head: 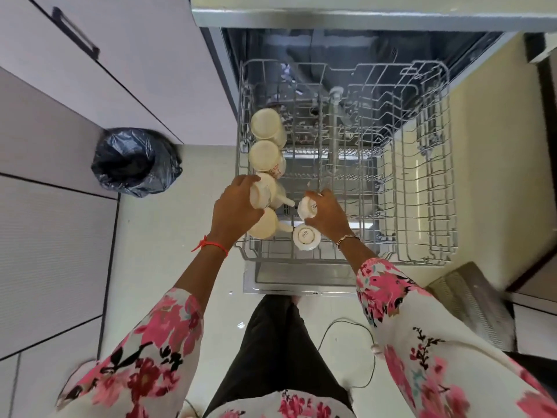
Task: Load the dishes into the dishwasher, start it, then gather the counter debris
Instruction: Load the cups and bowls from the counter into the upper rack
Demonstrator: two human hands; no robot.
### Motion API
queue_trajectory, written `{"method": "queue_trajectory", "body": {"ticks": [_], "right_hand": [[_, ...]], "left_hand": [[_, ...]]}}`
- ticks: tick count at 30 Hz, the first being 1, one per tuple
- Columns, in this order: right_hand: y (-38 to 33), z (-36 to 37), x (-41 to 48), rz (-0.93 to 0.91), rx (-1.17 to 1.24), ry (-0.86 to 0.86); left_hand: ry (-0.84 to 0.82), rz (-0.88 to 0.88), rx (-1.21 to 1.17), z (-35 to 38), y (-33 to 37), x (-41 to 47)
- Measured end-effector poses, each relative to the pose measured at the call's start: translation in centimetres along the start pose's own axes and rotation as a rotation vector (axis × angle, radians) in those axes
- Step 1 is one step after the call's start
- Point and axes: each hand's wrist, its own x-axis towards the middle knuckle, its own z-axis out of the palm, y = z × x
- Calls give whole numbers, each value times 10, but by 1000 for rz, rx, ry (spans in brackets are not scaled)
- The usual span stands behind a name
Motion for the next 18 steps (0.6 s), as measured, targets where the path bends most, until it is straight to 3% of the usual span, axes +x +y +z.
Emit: {"method": "queue_trajectory", "body": {"ticks": [18], "right_hand": [[8,43,28,65,-302,2]], "left_hand": [[36,21,-18,11,-20,5]]}}
